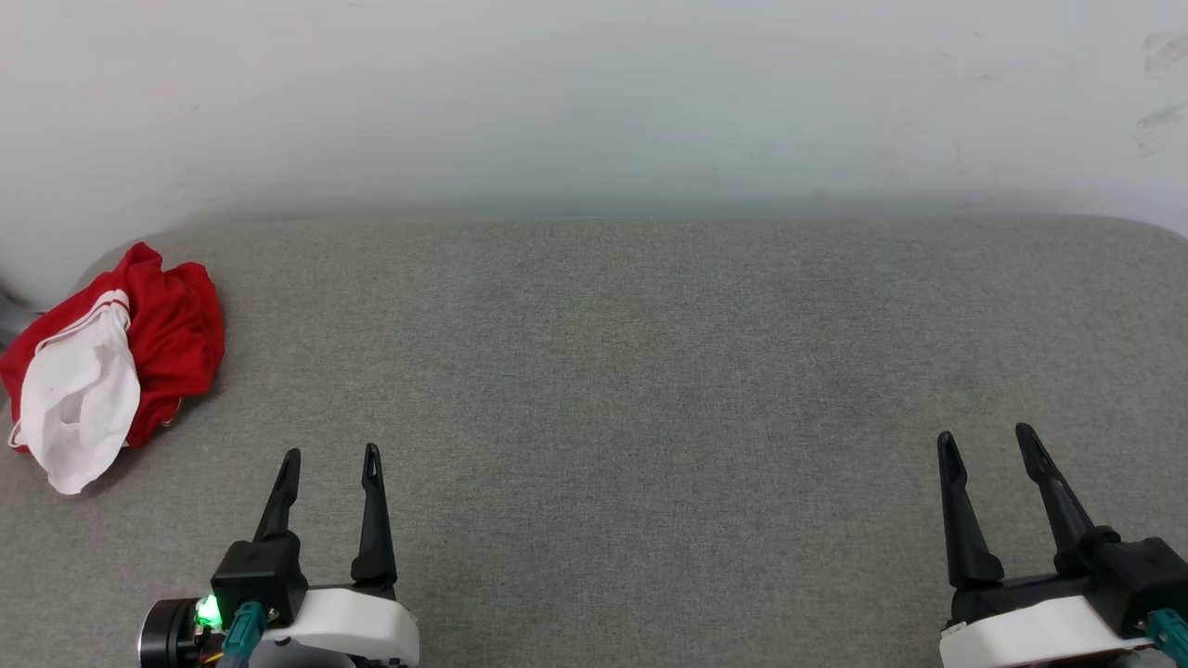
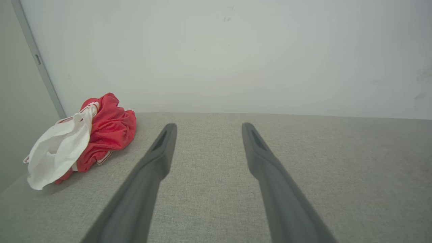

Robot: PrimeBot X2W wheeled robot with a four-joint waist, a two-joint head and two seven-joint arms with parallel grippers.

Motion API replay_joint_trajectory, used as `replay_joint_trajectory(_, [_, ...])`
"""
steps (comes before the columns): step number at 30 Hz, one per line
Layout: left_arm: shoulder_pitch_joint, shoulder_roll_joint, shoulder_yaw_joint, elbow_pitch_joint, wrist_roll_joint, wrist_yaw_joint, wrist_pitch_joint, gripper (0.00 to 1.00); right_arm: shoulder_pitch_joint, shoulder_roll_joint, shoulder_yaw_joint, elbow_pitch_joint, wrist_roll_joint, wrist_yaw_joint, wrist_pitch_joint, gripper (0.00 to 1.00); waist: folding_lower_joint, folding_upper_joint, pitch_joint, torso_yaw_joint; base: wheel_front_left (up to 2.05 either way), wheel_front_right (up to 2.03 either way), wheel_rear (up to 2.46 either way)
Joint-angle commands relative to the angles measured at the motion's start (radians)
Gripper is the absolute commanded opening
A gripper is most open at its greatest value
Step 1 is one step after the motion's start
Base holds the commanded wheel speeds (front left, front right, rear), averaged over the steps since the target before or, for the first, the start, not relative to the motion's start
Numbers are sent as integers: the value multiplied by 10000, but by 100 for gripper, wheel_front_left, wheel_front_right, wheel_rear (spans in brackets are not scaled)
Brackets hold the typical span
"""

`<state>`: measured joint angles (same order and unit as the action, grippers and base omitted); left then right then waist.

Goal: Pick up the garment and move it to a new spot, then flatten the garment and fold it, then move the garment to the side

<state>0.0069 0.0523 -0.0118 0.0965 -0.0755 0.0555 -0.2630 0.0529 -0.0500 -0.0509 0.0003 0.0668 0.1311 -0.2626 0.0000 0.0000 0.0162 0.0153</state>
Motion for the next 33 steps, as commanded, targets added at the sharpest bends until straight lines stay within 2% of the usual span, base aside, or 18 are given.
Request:
replay_joint_trajectory(1, [80, -17, 49, 35, -74, -38, -28, 100, 140, -5, -19, 40, 68, -7, -34, 100, 0, 0, -5, 0, 0, 0, 0])
replay_joint_trajectory(23, [34, -22, 12, 308, -442, -23, -28, 100, 140, -5, -51, 269, 586, -5, -32, 100, 0, 0, -16, 54, 0, 0, 0])
replay_joint_trajectory(33, [-104, -20, 98, 440, -633, 21, -28, 100, 261, -3, 151, 236, 582, -5, -31, 100, 0, 0, 40, 783, 0, 0, 0])
